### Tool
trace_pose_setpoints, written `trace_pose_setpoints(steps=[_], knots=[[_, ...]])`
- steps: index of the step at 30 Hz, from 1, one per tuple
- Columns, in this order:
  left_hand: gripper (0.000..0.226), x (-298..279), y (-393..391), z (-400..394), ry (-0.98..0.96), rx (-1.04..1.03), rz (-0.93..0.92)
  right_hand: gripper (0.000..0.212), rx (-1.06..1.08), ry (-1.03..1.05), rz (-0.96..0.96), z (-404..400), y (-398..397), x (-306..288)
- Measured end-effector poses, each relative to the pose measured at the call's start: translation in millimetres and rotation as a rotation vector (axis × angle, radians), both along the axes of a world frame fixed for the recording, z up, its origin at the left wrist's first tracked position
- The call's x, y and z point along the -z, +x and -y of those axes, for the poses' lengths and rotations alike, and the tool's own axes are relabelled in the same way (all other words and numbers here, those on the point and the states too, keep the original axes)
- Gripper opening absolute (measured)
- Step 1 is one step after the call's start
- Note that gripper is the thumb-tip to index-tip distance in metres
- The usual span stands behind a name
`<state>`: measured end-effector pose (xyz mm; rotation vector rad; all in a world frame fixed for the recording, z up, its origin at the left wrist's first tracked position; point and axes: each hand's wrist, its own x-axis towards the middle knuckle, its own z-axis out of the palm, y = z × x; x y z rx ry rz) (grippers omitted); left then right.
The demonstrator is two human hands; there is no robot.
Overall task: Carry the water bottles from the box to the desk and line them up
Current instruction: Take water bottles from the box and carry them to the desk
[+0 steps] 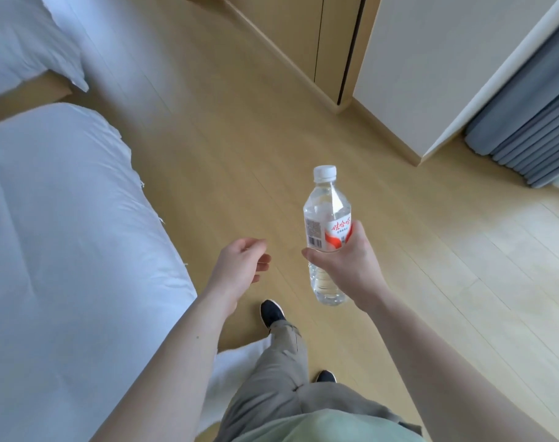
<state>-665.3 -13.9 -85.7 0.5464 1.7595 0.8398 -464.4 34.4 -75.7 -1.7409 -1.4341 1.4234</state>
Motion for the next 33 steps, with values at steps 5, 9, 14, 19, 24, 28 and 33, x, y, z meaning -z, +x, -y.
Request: trace_pose_setpoints(steps=[5,9,14,19,24,28,33], knots=[[0.016,1.8,-54.7,-72.7,0.0,-0.019,0.021,0.055,-0.041,0.016,0.025,-72.1,-56.9,-6.9],[0.016,-4.4,-90.1,-120.0,0.023,-0.022,0.015,0.055,-0.048,0.015,0.022,-117.3,-93.5,-11.8],[0.014,-8.6,-124.4,-170.4,0.029,-0.049,0.042,0.053,-0.087,-0.002,0.017,-170.4,-131.2,-11.7],[0.013,-2.8,-157.3,-219.2,0.009,-0.083,0.043,0.053,-0.129,-0.023,0.009,-233.8,-166.8,-2.3],[0.014,-5.3,-187.8,-282.9,-0.013,-0.13,-0.007,0.053,-0.186,-0.023,-0.026,-312.5,-196.9,1.7],[0.01,-17.8,-207.0,-344.2,-0.024,-0.196,-0.015,0.051,-0.248,-0.025,-0.014,-383.1,-219.1,1.6],[0.009,-27.9,-223.3,-415.9,-0.021,-0.244,-0.035,0.05,-0.3,-0.026,-0.006,-460.3,-243.1,-1.6]])
